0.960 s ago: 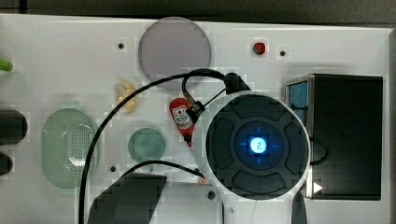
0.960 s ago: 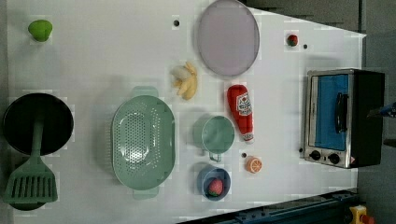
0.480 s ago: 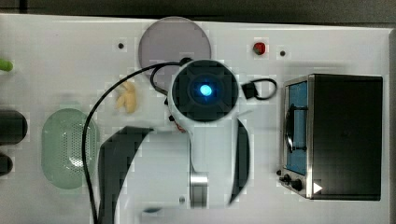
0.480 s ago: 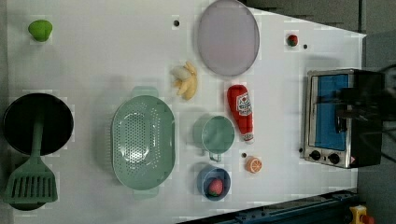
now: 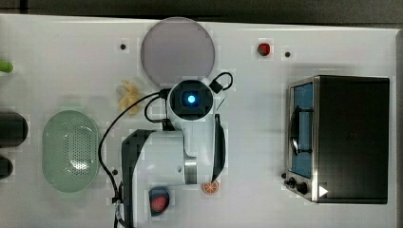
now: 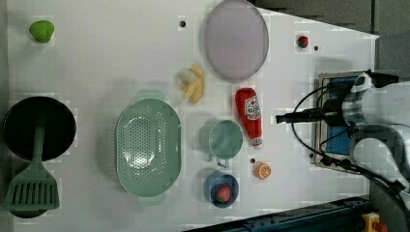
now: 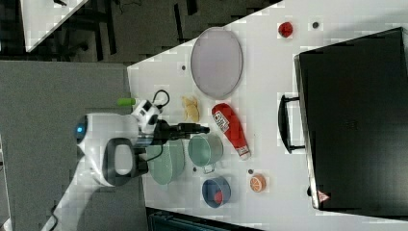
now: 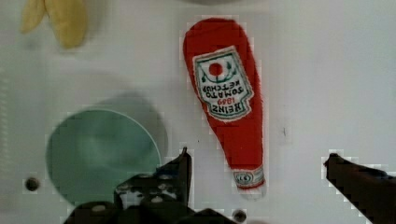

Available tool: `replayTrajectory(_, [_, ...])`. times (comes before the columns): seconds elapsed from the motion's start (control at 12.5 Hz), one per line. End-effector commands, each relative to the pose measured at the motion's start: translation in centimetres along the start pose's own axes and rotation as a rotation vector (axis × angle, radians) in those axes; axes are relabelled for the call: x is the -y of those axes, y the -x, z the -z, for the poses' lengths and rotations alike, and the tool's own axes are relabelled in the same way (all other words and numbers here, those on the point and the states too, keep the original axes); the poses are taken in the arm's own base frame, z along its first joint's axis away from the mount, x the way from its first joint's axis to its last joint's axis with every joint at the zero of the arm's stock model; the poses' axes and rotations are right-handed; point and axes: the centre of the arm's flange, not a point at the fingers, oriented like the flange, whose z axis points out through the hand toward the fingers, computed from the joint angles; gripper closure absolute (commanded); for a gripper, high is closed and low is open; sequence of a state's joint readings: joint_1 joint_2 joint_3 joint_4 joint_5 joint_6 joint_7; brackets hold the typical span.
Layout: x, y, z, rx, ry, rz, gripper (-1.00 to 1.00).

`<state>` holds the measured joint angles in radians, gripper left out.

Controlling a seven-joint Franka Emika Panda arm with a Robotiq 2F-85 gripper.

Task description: Pick Ketchup from the table and place it in strainer.

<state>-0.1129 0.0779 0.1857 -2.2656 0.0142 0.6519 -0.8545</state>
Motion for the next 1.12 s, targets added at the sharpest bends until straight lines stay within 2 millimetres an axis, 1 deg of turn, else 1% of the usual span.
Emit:
replayTrajectory(0.08, [-0.5, -0.8, -0.7, -0.081, 0.009, 0.125, -1.00])
replayTrajectory(0.32, [-0.1, -1.3, -5.0, -0.062, -0.009, 0.131, -1.00])
replayTrajectory(0.48, [0.0, -1.6, -7.5, -0.052, -0.020, 0.133, -1.00])
replayTrajectory(0.8, [-0.1, -1.7, -11.9, -0.016, -0.041, 0.128, -1.00])
replayTrajectory(1.12, [-0.2, -2.1, -15.4, -0.049, -0.049, 0.122, -1.00])
